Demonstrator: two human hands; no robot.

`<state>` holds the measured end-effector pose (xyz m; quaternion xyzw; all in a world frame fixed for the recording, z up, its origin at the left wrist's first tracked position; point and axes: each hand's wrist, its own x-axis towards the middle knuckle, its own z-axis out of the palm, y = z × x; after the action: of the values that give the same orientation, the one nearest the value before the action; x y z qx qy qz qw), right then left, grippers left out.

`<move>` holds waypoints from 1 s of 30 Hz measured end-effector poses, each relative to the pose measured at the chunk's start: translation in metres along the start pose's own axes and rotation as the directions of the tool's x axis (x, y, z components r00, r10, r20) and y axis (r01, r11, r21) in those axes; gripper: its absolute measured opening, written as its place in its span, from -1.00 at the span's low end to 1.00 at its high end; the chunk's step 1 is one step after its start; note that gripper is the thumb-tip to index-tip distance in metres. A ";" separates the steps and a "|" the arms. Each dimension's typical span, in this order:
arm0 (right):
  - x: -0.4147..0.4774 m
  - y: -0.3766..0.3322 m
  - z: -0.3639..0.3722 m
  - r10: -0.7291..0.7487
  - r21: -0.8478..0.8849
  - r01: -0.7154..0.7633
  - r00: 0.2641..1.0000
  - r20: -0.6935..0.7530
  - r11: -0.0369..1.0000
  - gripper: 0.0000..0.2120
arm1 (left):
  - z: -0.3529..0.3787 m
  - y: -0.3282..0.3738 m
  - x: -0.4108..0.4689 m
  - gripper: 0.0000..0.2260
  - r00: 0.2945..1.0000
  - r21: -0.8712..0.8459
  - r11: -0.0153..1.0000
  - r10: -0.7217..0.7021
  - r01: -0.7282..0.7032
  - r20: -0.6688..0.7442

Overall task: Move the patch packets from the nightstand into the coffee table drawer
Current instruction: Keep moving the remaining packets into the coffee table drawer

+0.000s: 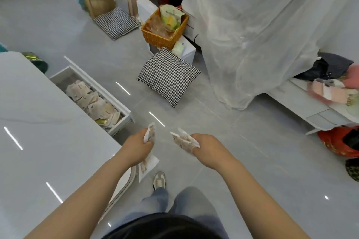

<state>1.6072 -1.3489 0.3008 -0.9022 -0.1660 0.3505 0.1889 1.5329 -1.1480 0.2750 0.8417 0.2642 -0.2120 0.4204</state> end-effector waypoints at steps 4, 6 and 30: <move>0.039 -0.010 -0.021 -0.050 -0.028 0.051 0.997 0.052 0.998 -0.89 | -0.018 0.011 0.025 -0.79 0.998 -0.048 0.997 -0.055 0.054 -0.037; 0.059 -0.014 -0.034 -0.074 -0.044 0.077 0.995 0.072 0.996 -0.90 | -0.026 0.018 0.037 -0.77 0.995 -0.108 0.991 -0.087 0.080 -0.056; 0.302 -0.109 -0.150 -0.387 -0.379 0.588 0.783 0.486 0.714 -0.90 | -0.078 0.055 0.166 -0.61 0.778 -0.562 0.737 -0.580 0.375 -0.241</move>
<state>1.9047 -1.1570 0.2807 -0.7566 -0.5221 0.3936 -0.0053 1.7055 -1.0680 0.2549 0.6343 0.6002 -0.0646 0.4831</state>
